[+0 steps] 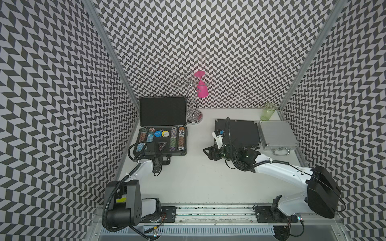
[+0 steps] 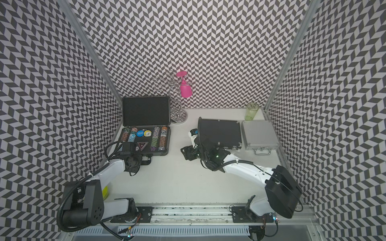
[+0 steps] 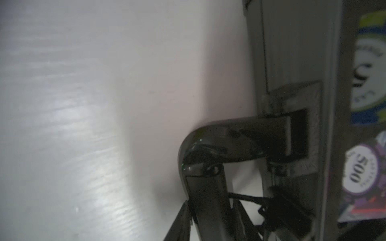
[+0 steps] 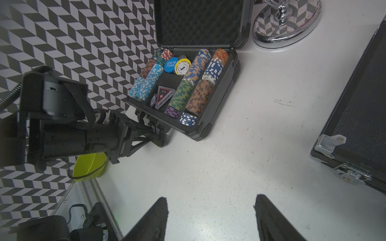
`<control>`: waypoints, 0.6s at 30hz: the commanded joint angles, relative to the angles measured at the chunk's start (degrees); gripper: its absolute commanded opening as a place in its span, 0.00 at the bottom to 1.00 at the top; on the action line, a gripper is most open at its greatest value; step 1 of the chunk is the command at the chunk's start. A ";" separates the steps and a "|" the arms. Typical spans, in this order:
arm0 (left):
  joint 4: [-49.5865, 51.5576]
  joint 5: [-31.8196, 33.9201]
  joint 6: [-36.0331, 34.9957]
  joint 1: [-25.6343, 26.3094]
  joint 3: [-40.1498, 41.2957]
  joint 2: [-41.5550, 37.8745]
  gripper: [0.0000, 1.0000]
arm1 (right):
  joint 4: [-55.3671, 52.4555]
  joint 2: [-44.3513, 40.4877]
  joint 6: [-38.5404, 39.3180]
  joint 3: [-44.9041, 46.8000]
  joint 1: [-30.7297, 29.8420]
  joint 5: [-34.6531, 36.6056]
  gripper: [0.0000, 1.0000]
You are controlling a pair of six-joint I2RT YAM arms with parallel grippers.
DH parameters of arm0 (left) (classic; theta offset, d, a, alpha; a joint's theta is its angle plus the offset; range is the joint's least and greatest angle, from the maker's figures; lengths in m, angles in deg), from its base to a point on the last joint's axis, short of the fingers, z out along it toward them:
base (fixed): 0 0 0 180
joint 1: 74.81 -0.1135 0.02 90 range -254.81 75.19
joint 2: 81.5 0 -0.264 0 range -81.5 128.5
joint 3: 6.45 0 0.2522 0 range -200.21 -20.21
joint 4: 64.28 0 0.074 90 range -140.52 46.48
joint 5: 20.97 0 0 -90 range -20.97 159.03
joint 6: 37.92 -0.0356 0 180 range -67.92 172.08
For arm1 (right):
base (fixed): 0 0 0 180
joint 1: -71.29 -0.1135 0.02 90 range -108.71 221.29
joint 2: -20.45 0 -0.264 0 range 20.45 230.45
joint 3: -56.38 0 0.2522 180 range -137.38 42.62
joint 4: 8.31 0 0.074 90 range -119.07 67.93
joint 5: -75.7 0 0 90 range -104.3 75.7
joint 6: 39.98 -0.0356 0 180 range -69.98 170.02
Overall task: Close the poker set cases
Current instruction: Move the poker set case to the center of the board.
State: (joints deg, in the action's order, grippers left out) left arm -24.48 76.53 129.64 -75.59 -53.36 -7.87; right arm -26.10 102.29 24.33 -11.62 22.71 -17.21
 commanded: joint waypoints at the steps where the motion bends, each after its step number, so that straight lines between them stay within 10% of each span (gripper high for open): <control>1: 8.09 -1.65 -1.67 3.75 2.68 -1.78 0.34 | 0.96 -1.95 -0.37 0.55 0.06 0.97 0.67; 8: 10.89 6.31 -7.69 7.95 -2.18 -4.80 0.54 | 0.97 -1.74 -0.33 1.16 0.02 1.05 0.67; 18: 6.44 11.34 -26.42 10.16 -12.60 -11.52 0.55 | 2.46 1.48 -0.76 0.54 -0.03 -0.37 0.67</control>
State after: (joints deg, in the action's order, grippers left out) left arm -15.78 85.76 112.29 -65.82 -63.37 -20.16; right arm -26.23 102.42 24.02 -10.76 22.71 -17.19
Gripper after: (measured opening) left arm 0.551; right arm 0.674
